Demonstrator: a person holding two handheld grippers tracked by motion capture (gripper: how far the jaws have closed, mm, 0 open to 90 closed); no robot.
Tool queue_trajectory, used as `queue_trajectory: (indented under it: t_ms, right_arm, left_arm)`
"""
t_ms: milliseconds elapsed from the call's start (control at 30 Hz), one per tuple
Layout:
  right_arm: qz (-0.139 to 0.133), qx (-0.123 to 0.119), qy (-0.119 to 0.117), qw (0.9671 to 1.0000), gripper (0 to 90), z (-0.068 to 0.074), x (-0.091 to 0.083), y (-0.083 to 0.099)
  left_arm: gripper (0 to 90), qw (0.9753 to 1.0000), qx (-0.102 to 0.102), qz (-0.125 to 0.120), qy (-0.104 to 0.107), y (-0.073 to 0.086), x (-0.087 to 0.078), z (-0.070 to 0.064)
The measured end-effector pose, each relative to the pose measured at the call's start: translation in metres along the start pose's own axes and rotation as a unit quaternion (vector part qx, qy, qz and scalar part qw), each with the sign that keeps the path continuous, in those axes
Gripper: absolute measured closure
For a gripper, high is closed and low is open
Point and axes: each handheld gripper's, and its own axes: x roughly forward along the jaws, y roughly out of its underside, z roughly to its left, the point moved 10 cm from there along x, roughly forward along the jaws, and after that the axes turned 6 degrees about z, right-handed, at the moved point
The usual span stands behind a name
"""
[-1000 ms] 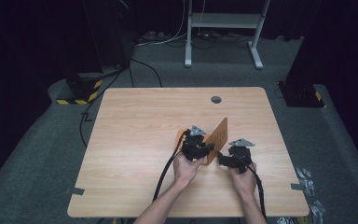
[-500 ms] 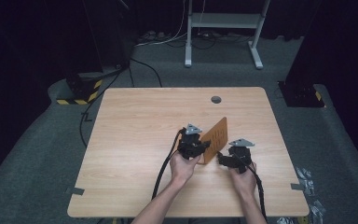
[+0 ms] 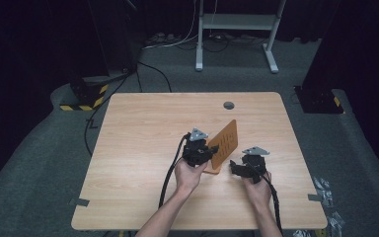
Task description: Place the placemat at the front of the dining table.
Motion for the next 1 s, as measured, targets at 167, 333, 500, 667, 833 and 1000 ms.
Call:
queue_trajectory:
  t_ms: [167, 333, 500, 667, 833, 1000]
  right_arm:
    - [0.001, 0.001, -0.001, 1.0, 22.5, 0.0, 0.0, 0.0]
    - [0.003, 0.003, -0.002, 1.0, 22.5, 0.001, 0.0, 0.001]
    - [0.003, 0.002, -0.002, 1.0, 22.5, 0.001, 0.0, 0.001]
    - [0.001, 0.0, -0.001, 1.0, 22.5, 0.0, 0.0, 0.0]
    - [0.002, 0.0, -0.001, 1.0, 22.6, 0.0, 0.0, 0.0]
    - [0.003, 0.002, -0.002, 1.0, 22.5, 0.001, 0.0, 0.001]
  left_arm:
    - [85.9, 1.0, 0.005, -0.005, -0.003, -0.001, -0.008, 0.004]
    - [85.9, 0.9999, 0.005, -0.009, -0.01, -0.002, -0.016, 0.007]
    - [85.9, 0.9998, 0.007, -0.009, -0.013, -0.002, -0.021, 0.01]
    - [85.9, 0.9998, 0.012, -0.01, -0.015, -0.003, -0.025, 0.011]
    - [85.9, 0.9997, 0.009, -0.014, -0.018, -0.004, -0.029, 0.014]
    - [85.9, 0.9995, 0.008, -0.019, -0.023, -0.005, -0.035, 0.018]
